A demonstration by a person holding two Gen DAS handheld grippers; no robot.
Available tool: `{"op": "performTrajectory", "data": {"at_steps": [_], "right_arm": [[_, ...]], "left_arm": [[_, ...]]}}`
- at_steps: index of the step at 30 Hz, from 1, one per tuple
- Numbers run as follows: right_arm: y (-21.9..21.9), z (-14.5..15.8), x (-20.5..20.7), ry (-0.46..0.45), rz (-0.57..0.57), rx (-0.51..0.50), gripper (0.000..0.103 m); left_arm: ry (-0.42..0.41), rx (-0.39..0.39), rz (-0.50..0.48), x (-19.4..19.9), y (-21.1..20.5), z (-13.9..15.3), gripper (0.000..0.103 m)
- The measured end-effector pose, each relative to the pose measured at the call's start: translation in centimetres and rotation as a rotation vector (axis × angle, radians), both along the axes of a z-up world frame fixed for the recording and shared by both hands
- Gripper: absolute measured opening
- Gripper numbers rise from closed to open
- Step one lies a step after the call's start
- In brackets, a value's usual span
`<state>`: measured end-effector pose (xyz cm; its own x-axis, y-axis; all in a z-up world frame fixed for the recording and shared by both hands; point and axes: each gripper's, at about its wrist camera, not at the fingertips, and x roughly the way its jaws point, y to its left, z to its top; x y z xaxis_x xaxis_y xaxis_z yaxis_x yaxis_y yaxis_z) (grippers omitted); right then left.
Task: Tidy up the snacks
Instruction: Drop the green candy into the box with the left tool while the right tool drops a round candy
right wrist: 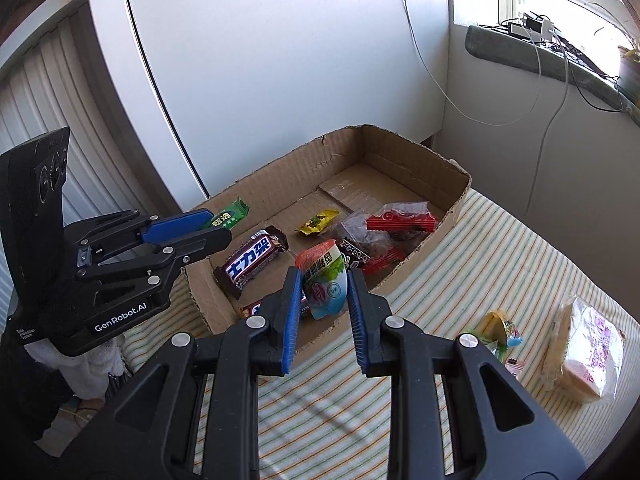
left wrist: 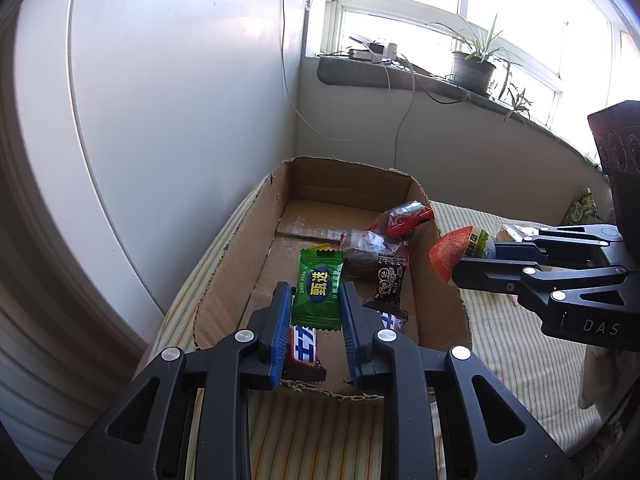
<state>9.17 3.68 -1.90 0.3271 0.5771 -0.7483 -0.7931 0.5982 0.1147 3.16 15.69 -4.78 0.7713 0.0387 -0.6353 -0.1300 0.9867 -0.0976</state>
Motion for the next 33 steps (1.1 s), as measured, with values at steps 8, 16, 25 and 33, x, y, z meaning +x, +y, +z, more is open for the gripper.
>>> {"op": "performTrajectory", "data": {"at_steps": [8, 16, 25, 33], "right_arm": [[1.3, -0.6, 0.4, 0.014, 0.010, -0.003, 0.024], [2.2, -1.0, 0.4, 0.016, 0.028, -0.013, 0.024], [2.2, -0.6, 0.3, -0.011, 0.028, -0.017, 0.035], [1.0, 0.3, -0.2, -0.069, 0.002, -0.012, 0.083]], "left_arm": [[0.003, 0.004, 0.015, 0.0, 0.6, -0.1, 0.023], [0.006, 0.009, 0.023, 0.2, 0.8, -0.1, 0.023], [0.008, 0.027, 0.040, 0.3, 0.8, 0.0, 0.024], [-0.005, 0.052, 0.074, 0.3, 0.8, 0.3, 0.064]]}}
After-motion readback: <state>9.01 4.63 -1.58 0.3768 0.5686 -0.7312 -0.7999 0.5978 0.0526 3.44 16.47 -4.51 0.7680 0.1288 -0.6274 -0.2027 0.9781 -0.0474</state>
